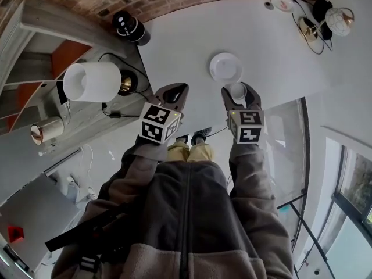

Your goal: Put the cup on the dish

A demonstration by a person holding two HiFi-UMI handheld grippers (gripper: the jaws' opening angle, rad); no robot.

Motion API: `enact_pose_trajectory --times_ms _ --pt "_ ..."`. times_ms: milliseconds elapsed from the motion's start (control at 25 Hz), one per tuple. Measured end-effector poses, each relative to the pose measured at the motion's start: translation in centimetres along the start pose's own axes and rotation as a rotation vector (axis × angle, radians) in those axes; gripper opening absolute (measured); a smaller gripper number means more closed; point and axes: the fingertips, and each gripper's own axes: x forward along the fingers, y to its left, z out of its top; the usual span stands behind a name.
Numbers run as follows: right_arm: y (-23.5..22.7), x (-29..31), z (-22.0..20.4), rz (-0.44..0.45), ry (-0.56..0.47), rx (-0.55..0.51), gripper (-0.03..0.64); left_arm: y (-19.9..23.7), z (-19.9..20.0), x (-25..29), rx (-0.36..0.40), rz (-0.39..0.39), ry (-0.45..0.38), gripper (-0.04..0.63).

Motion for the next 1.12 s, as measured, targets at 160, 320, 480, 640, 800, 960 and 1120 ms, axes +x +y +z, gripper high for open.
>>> enact_pose_trajectory --times_ms 160,320,480,640,800,960,1120 --pt "-0.8 2.7 -1.7 -0.002 0.055 0.001 0.261 0.7 -2.0 1.6 -0.024 -0.003 0.037 0.005" --pt "-1.5 4.7 -3.0 -0.004 0.087 0.014 0.262 1.5 -3.8 2.5 -0.057 0.000 0.076 0.005" --pt "-2.2 6.6 -3.8 -0.005 0.088 -0.003 0.261 2.3 -5.5 3.4 -0.089 0.010 0.121 0.005" --pt "-2.7 8.7 -4.5 0.000 0.107 -0.018 0.261 3.0 -6.3 4.4 -0.109 0.013 0.149 0.005" --pt "-3.5 10.8 -5.5 0.000 0.135 -0.028 0.262 3.2 -6.8 4.8 -0.115 0.017 0.159 0.005" --pt "-3.9 12.4 -6.3 0.001 0.163 -0.030 0.262 3.6 -7.8 4.6 -0.128 0.029 0.172 0.003" --pt "-4.3 13.5 -6.6 -0.007 0.175 -0.028 0.262 4.2 -8.4 4.7 -0.144 0.045 0.180 0.005"
